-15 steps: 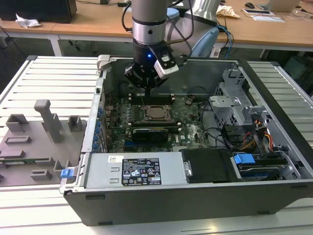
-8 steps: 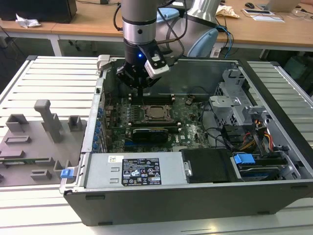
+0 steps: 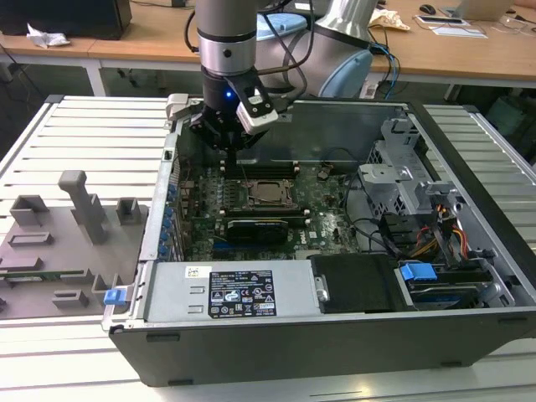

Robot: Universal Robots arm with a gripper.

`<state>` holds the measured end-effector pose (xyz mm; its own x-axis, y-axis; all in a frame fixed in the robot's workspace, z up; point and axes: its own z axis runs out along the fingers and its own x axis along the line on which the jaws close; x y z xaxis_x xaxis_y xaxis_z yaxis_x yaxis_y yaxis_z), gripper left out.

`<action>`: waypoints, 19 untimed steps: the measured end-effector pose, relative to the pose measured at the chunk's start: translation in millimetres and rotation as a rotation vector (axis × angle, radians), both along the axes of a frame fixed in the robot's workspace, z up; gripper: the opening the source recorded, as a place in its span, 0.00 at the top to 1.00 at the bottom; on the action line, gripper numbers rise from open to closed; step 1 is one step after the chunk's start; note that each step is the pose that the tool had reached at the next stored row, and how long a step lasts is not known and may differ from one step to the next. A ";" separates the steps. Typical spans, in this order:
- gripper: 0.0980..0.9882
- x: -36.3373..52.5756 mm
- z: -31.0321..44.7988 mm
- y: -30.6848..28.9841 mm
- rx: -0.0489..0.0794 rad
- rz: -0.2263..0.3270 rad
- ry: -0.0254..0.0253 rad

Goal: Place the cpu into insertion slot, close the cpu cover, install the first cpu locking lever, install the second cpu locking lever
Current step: 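Install the first cpu locking lever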

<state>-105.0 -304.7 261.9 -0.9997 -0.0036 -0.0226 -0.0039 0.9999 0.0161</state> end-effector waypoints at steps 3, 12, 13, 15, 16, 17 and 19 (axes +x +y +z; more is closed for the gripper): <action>0.99 -0.2 -0.6 4.8 0.000 0.000 0.0001; 0.99 -1.4 -2.5 12.7 0.000 0.000 0.0000; 0.99 -1.4 -2.5 13.5 0.000 0.000 0.0000; 0.99 -1.4 -2.5 15.1 0.000 0.000 0.0000; 0.99 -1.3 -2.5 15.4 0.000 0.000 0.0001; 0.99 -1.2 -2.6 15.4 0.000 0.000 0.0001; 0.99 -0.8 -2.6 15.5 0.000 0.000 0.0001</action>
<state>-105.8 -289.2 259.3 -0.9997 -0.0036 -0.0226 -0.0040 0.9999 0.0158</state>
